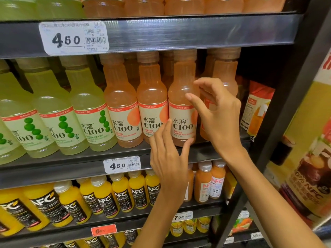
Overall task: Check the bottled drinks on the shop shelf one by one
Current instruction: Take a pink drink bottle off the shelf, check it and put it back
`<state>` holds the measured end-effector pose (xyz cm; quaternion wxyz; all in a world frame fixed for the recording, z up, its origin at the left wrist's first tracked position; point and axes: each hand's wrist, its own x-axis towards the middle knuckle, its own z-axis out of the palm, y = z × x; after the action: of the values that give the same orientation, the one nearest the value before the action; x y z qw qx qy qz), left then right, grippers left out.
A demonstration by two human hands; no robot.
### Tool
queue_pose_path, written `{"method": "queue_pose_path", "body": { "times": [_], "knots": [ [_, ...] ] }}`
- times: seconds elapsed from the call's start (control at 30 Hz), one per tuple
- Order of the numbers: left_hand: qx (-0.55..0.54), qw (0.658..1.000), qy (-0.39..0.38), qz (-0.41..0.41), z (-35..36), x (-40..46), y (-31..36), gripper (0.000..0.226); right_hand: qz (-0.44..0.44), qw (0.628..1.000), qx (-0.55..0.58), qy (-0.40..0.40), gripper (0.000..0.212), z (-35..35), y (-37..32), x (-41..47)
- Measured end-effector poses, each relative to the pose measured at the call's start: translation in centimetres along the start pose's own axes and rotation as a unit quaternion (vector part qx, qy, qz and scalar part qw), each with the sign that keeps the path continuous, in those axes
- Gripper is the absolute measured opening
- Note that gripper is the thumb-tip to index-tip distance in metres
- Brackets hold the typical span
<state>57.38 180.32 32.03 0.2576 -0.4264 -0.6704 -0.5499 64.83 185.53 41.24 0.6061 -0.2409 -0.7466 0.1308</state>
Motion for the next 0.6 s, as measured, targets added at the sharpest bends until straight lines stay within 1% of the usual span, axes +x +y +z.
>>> {"method": "queue_pose_path", "body": {
  "times": [0.07, 0.13, 0.3, 0.4, 0.47, 0.53, 0.6],
  "knots": [
    [0.007, 1.000, 0.001, 0.007, 0.2, 0.0, 0.1, 0.061, -0.002, 1.000, -0.010, -0.026, 0.036, -0.4, 0.2, -0.2],
    [0.016, 1.000, -0.008, 0.011, 0.3, 0.0, 0.2, 0.061, -0.009, 0.999, -0.034, -0.036, 0.040, -0.5, 0.2, -0.3],
    [0.058, 0.998, -0.030, 0.015, 0.5, 0.3, 0.0, 0.066, -0.022, 0.995, -0.092, -0.015, 0.039, 0.5, -0.1, -0.3],
    [0.074, 0.996, -0.037, 0.016, 0.4, 0.4, 0.3, 0.066, -0.020, 0.994, -0.102, -0.017, 0.038, 0.7, -0.1, -0.4],
    [0.069, 0.997, -0.035, 0.011, 0.3, 0.4, 0.4, 0.065, -0.017, 0.996, -0.089, -0.016, 0.038, 0.4, -0.2, -0.4],
    [0.048, 0.998, -0.023, 0.015, 0.0, 0.3, 0.5, 0.059, -0.029, 0.997, -0.069, 0.026, 0.033, -0.4, -0.2, -0.4],
    [0.009, 0.999, -0.012, 0.032, -0.4, 0.1, 1.2, 0.051, -0.047, 0.992, -0.051, 0.101, 0.028, -1.7, 0.2, -0.3]
  ]
}}
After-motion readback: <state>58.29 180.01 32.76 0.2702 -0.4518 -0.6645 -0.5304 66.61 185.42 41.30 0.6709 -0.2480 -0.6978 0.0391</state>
